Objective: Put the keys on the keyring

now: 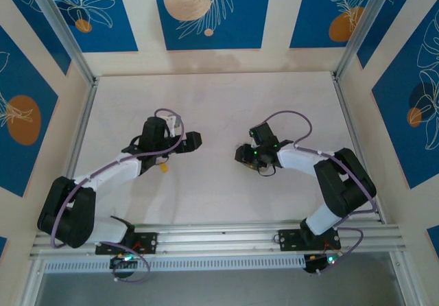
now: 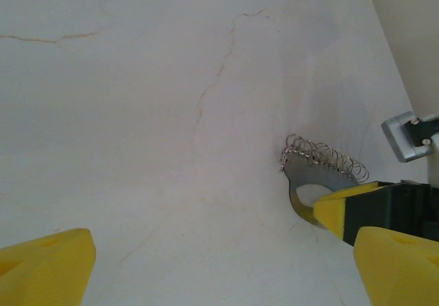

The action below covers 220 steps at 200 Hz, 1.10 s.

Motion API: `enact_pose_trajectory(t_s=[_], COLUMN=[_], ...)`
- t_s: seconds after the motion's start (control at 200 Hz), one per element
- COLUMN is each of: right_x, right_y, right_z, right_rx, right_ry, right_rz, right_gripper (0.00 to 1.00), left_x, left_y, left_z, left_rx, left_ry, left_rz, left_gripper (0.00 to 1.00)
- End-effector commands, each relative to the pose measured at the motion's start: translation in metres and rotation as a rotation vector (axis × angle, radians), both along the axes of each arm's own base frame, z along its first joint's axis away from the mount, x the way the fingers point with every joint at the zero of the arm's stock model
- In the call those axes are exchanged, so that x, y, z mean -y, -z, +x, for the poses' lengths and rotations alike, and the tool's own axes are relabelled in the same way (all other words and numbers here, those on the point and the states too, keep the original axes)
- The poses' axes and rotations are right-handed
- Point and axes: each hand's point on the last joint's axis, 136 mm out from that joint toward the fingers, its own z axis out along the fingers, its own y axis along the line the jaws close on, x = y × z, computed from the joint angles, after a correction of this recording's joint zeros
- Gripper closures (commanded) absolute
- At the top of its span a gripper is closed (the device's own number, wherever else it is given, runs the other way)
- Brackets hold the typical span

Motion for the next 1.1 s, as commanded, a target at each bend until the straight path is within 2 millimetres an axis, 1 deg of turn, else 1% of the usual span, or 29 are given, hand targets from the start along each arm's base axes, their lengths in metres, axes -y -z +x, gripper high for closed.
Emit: enact_pose_trajectory(t_s=[0.0,0.205,0.335,0.485,0.695,0.79,0.855,0.93,1.0,1.095], right_x=[-0.012,-0.028,-0.042,-0.066,-0.103,-0.112,-0.114,-0.109,-0.1,-0.082], right_y=[-0.002,0.004,0.006,0.005,0.008,-0.001,-0.015,-0.033,-0.048,-0.06], right_z=[0.008,0.012,0.019,0.035,0.06,0.067,0.066,0.06,0.052,0.037], right_rx=[0.01,-0.004,-0.008,-0.002,-0.006,0.009,0.039,0.083,0.114,0.134], right_ry=[-0.026,-0.055,-0.075,-0.098,-0.142,-0.158,-0.165,-0.164,-0.159,-0.146], right_rz=[0.015,0.029,0.042,0.076,0.107,0.133,0.149,0.16,0.161,0.137], right_gripper=[0.56,0.6,0.64,0.66,0.67,0.69,0.69,0.68,0.66,0.58], left_x=[0.009,0.007,0.006,0.006,0.004,0.002,0.001,0.001,0.002,0.004], left_y=[-0.008,-0.013,-0.014,-0.014,-0.015,-0.015,-0.017,-0.019,-0.02,-0.021], left_z=[0.0,-0.001,-0.001,-0.001,-0.002,-0.004,-0.005,-0.005,-0.006,-0.006], left_rx=[0.001,0.027,0.042,0.042,0.04,0.037,0.034,0.025,0.016,0.001], left_ry=[0.019,0.016,0.015,0.018,0.01,0.005,0.0,-0.011,-0.016,-0.018], left_rz=[-0.043,-0.053,-0.042,-0.045,-0.044,-0.035,-0.036,-0.042,-0.062,-0.087], left_gripper=[0.04,0.04,0.04,0.04,0.04,0.04,0.04,0.03,0.03,0.04])
